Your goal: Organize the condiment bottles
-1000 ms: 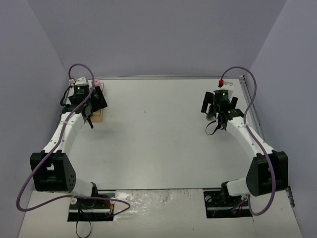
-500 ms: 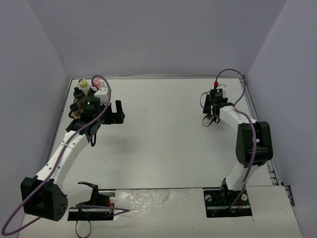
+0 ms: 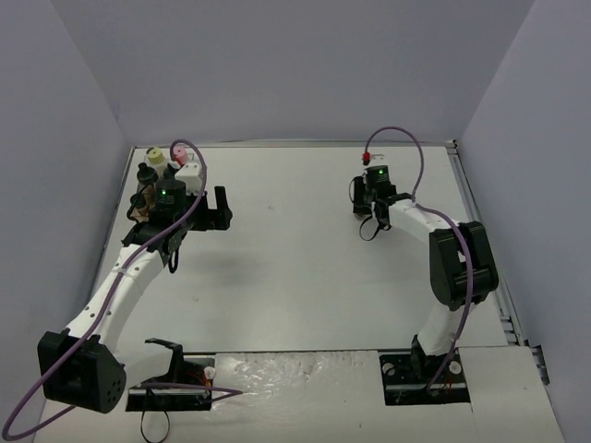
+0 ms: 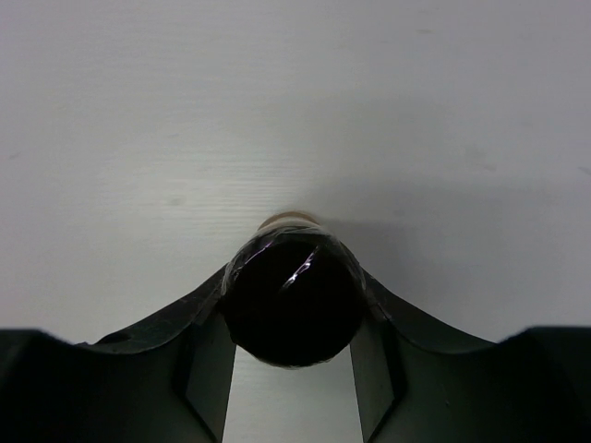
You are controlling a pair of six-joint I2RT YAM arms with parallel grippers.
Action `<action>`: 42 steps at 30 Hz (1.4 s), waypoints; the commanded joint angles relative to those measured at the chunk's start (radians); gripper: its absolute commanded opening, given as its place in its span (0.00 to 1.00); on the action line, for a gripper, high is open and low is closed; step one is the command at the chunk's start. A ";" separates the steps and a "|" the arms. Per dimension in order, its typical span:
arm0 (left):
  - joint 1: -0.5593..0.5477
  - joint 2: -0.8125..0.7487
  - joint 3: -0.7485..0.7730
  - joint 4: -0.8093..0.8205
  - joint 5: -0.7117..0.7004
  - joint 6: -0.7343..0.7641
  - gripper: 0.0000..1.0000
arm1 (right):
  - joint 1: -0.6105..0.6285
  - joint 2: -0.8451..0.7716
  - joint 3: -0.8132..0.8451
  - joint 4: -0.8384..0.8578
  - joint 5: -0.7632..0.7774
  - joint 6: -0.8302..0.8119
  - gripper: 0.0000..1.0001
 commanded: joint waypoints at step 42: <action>0.002 0.021 0.014 0.126 0.073 -0.040 0.97 | 0.618 -0.021 0.269 -0.221 0.043 -0.019 0.97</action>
